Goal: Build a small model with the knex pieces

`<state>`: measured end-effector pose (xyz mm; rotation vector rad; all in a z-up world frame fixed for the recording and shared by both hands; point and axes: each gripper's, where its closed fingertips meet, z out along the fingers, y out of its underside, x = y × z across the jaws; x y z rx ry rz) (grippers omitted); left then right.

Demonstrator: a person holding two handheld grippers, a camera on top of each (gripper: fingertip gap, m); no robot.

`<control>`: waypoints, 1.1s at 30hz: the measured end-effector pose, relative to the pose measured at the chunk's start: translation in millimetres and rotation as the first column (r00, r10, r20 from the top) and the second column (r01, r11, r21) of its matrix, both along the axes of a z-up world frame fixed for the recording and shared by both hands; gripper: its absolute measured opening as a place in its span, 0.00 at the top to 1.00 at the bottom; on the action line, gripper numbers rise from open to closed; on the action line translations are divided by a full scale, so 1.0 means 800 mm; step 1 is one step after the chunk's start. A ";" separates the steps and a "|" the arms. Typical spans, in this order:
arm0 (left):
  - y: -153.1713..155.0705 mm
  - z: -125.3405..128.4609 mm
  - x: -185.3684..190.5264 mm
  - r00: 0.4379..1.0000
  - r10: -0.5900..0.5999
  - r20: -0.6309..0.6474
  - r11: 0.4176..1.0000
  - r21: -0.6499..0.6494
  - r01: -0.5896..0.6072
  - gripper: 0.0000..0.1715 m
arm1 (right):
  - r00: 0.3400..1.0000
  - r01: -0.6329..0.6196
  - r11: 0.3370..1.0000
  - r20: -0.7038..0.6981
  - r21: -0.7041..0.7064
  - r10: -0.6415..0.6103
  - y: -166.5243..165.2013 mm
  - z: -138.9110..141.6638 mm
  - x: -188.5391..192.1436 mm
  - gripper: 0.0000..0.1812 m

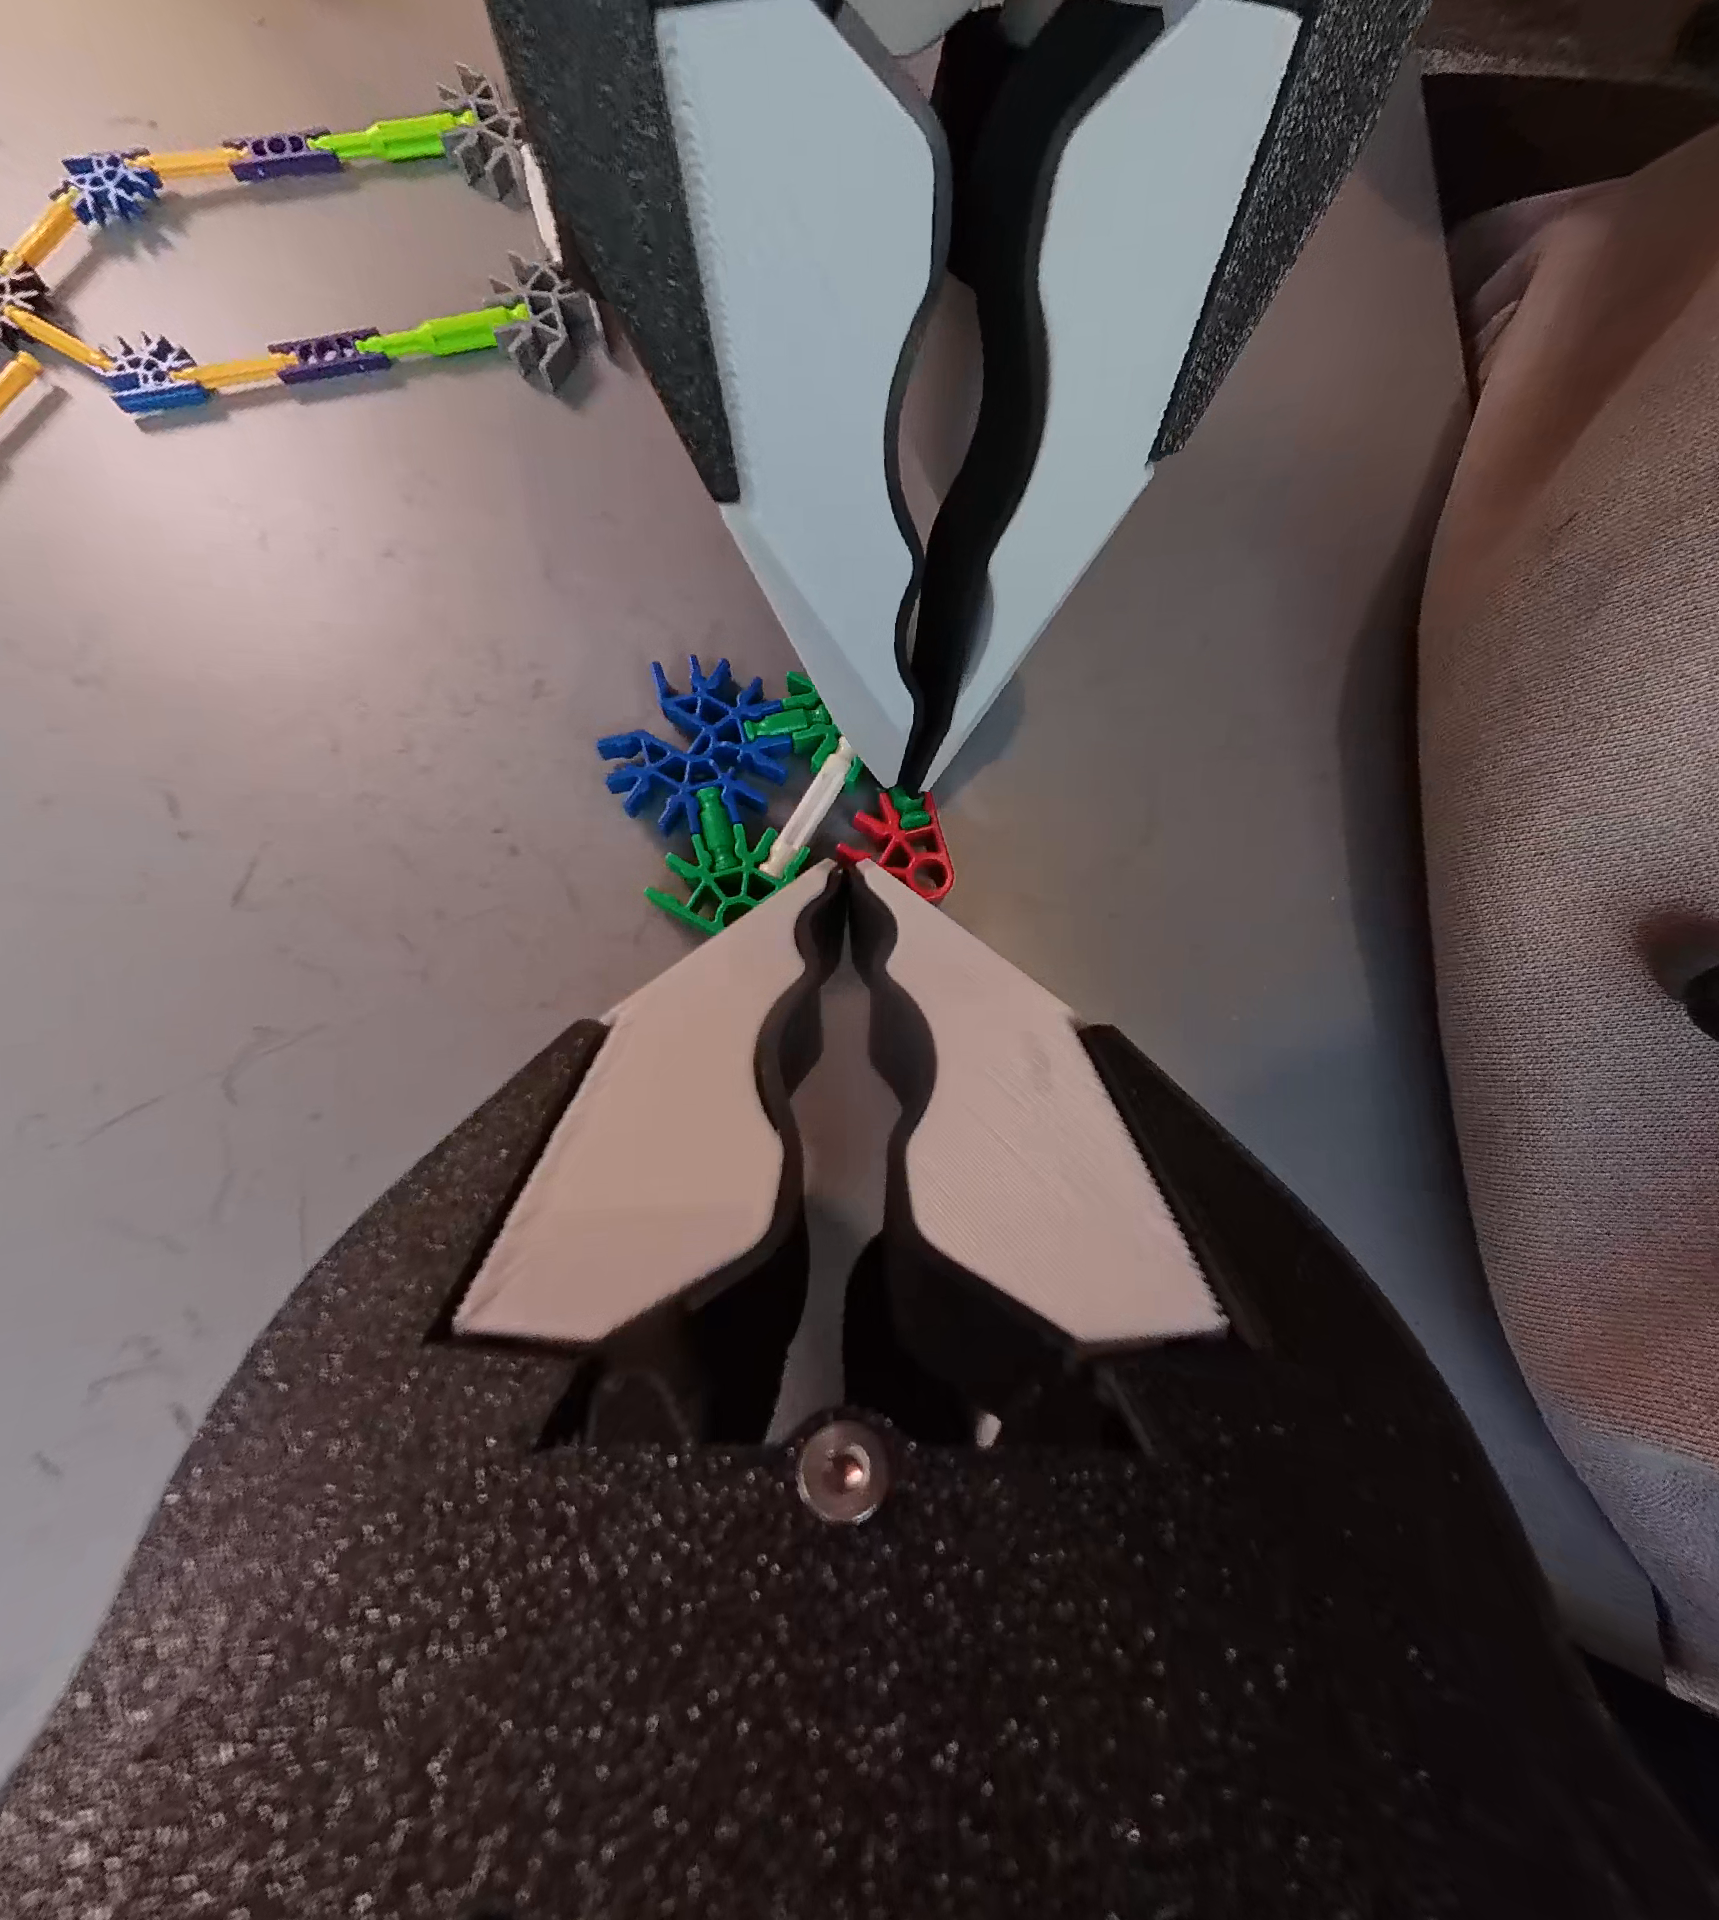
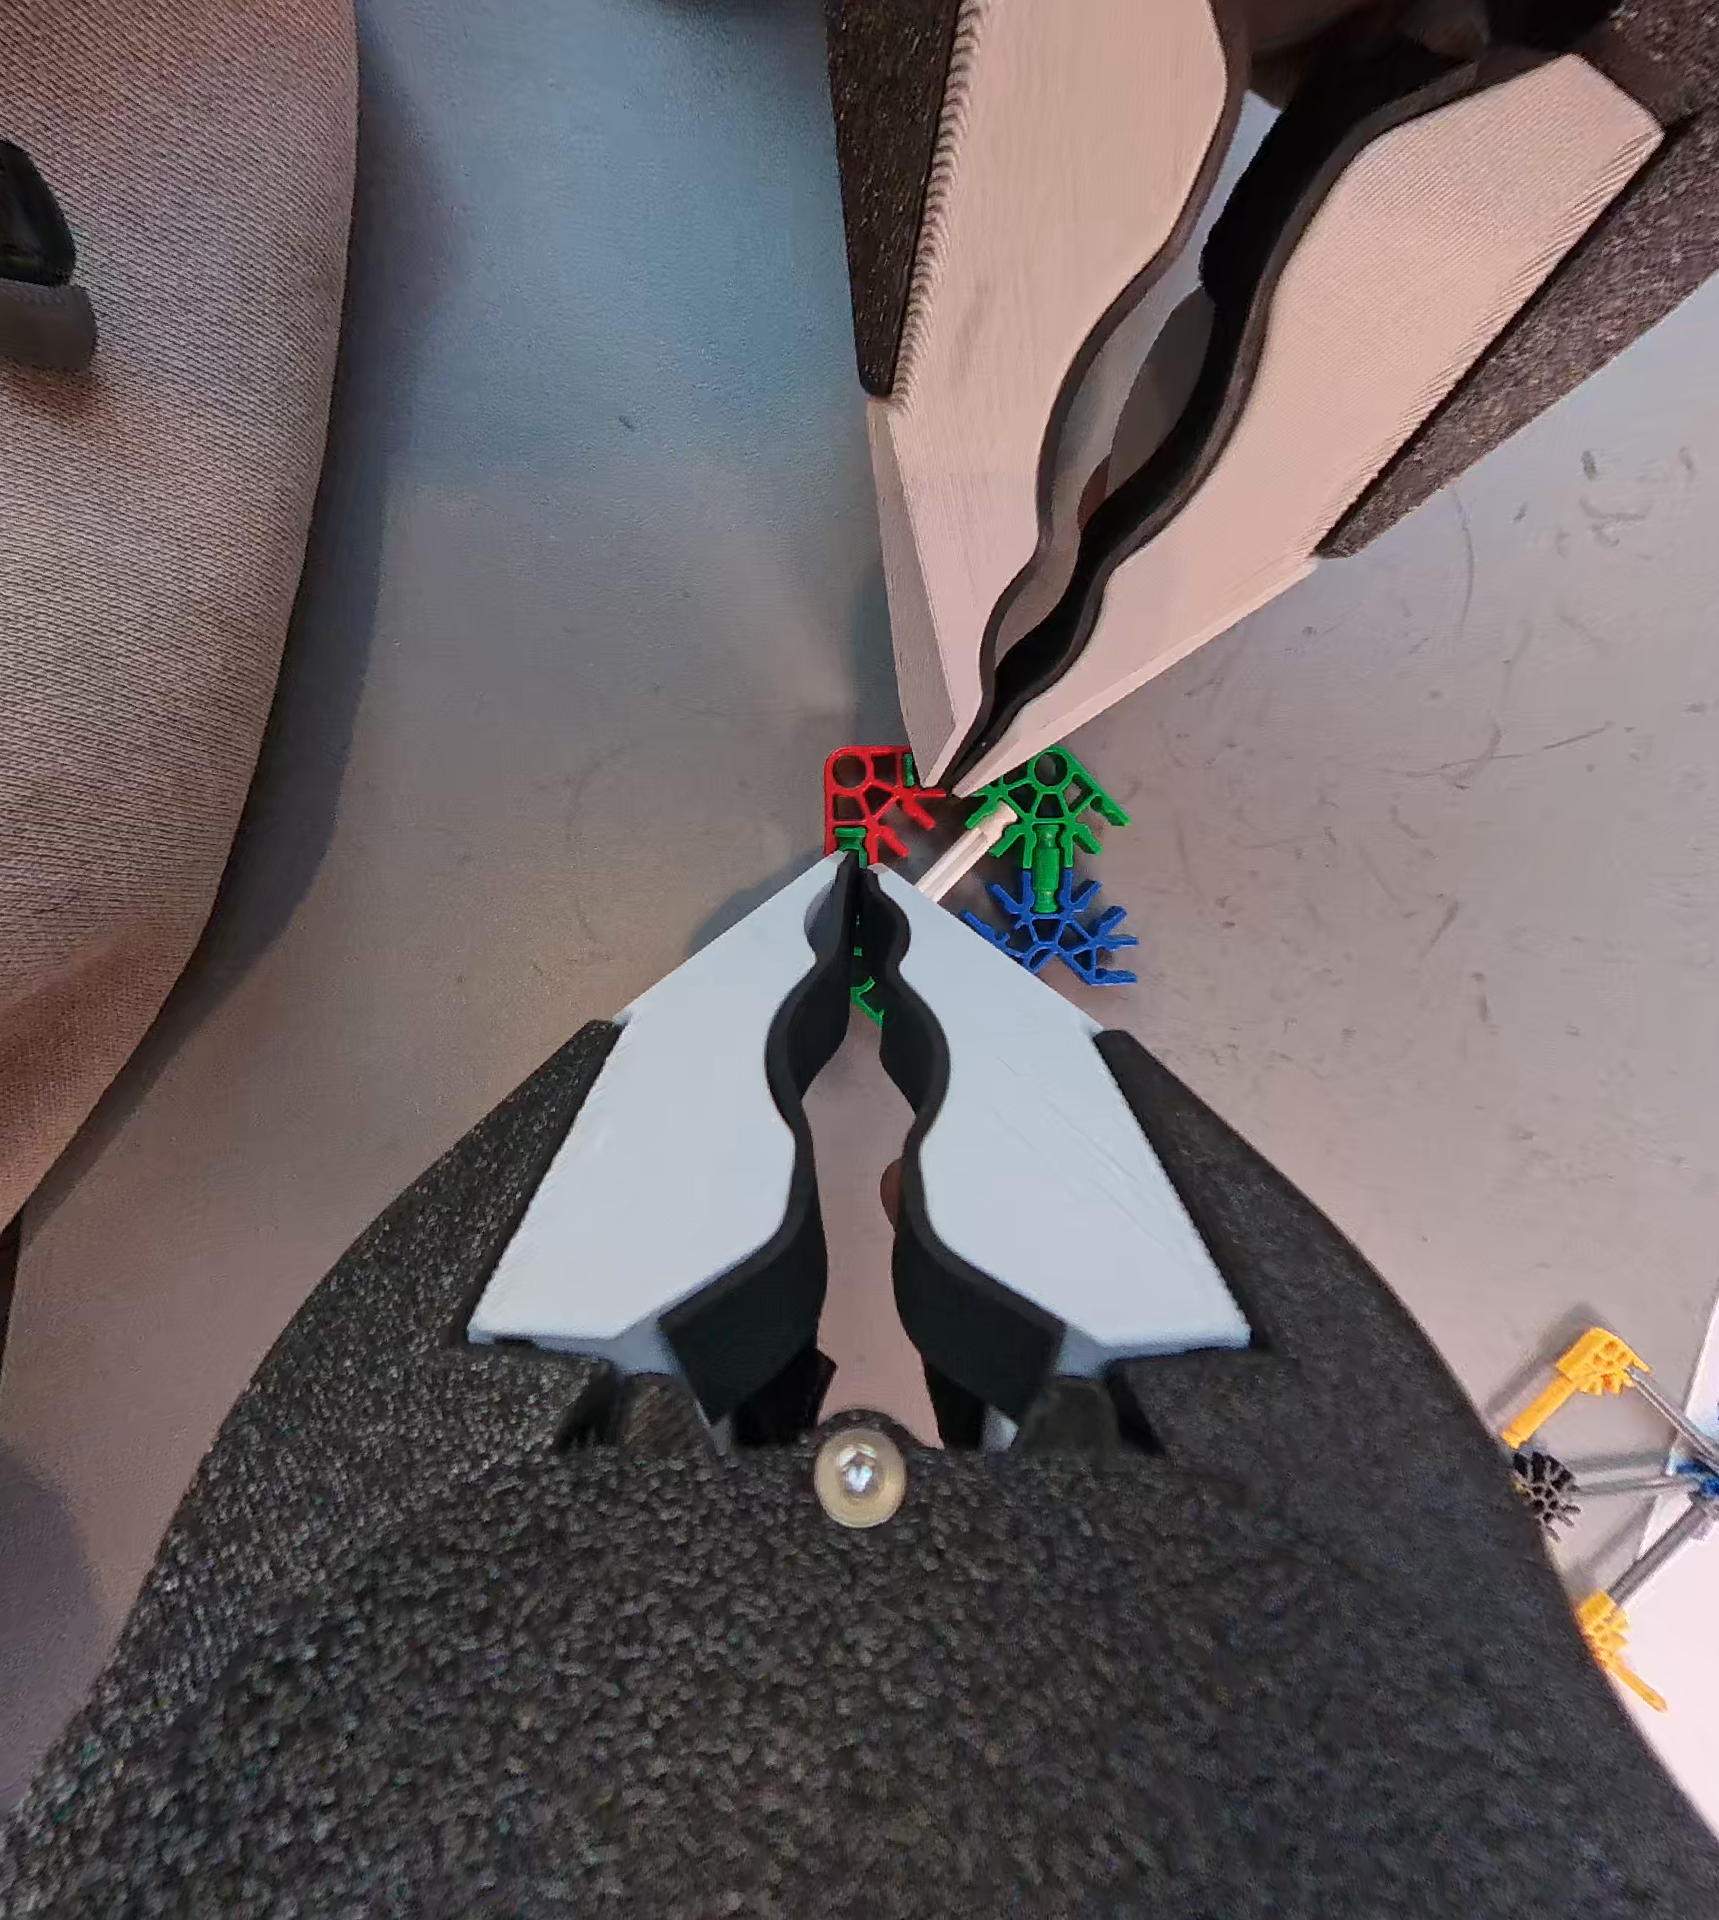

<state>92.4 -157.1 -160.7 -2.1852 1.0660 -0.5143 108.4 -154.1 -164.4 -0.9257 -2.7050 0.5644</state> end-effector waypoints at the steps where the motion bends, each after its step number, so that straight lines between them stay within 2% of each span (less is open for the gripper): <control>1: 0.000 -0.001 0.000 1.000 0.001 -0.010 1.000 0.000 -0.001 1.00 | 1.000 -0.002 1.000 0.002 0.002 0.002 0.000 0.000 0.000 1.00; 10: -0.003 -0.007 0.001 0.997 -0.002 -0.082 0.999 0.049 0.006 1.00 | 0.998 -0.055 0.997 0.007 0.051 0.055 -0.006 -0.001 0.001 1.00; 18: -0.004 -0.005 0.002 0.999 0.008 -0.032 1.000 0.022 -0.007 1.00 | 0.996 -0.090 0.992 0.016 0.093 0.089 -0.006 -0.003 0.001 1.00; 25: -0.005 -0.004 0.001 0.998 0.029 -0.048 0.999 0.026 -0.028 1.00 | 0.998 0.016 1.000 -0.060 0.018 -0.015 -0.001 0.000 -0.001 1.00; 33: -0.005 -0.003 0.001 0.996 0.040 -0.075 0.998 0.045 -0.037 1.00 | 0.961 0.202 0.967 -0.160 -0.153 -0.226 0.022 0.025 -0.001 0.84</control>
